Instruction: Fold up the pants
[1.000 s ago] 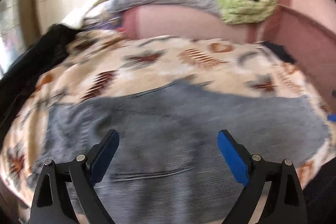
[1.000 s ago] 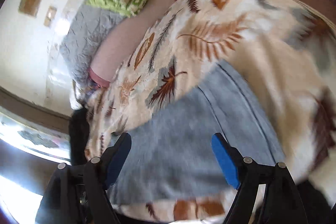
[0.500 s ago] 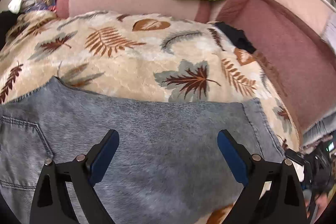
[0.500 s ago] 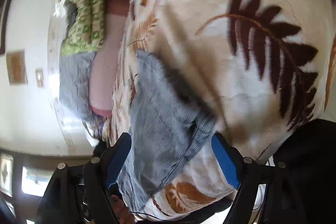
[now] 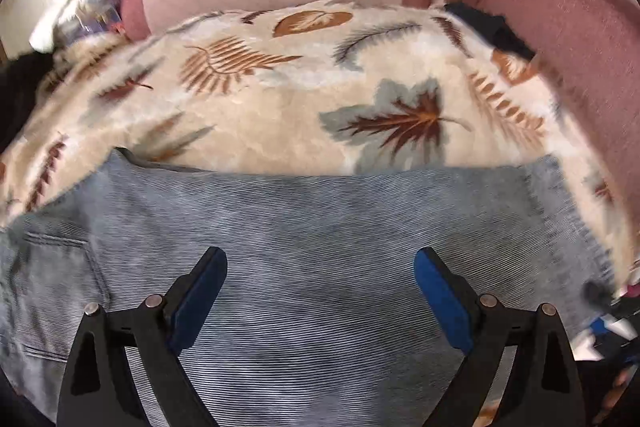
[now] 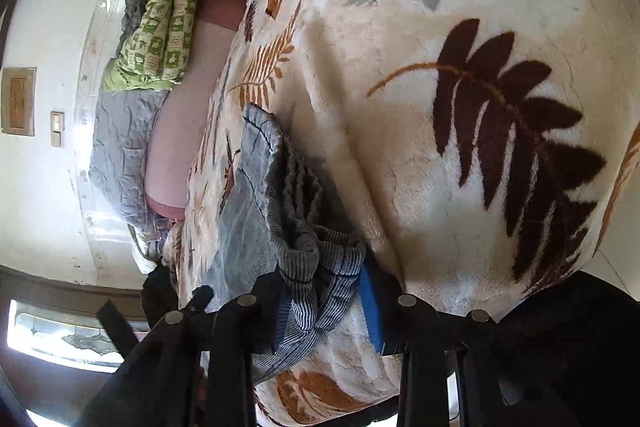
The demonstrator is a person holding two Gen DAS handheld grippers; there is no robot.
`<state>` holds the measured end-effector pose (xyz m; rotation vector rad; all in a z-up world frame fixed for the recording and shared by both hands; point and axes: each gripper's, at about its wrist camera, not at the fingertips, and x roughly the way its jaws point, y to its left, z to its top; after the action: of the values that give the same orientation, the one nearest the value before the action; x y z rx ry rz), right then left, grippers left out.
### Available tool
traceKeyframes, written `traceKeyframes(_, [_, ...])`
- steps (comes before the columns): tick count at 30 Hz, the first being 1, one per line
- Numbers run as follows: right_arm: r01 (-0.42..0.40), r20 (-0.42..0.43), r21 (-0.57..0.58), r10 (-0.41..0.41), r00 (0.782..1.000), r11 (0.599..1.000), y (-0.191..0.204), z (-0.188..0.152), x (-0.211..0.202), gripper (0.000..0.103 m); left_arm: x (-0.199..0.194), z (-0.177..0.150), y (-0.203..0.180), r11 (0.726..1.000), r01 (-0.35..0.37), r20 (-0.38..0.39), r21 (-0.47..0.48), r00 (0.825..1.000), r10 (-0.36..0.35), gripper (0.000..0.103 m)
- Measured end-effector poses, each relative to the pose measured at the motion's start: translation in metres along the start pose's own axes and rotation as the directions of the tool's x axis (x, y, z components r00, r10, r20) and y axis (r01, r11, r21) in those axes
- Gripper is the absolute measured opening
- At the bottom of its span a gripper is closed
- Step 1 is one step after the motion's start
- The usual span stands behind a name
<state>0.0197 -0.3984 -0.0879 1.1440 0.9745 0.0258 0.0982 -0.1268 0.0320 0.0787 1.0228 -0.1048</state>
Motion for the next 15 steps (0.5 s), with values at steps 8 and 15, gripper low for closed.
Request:
traceKeyframes(8, [0.011,-0.019,-0.002,-0.011,1.0,1.0,0.003,0.003,0.0,0.039,-0.008,-0.008,0.007,0.999,-0.01,-0.001,0.035,1.0,0.01,0.097])
traceKeyframes(15, [0.135,-0.008,-0.126,-0.137,0.99,0.983,0.029,0.0,0.005,0.03,0.014,-0.033,0.015,0.987,-0.119,0.003,0.104,0.993,0.119,0.103])
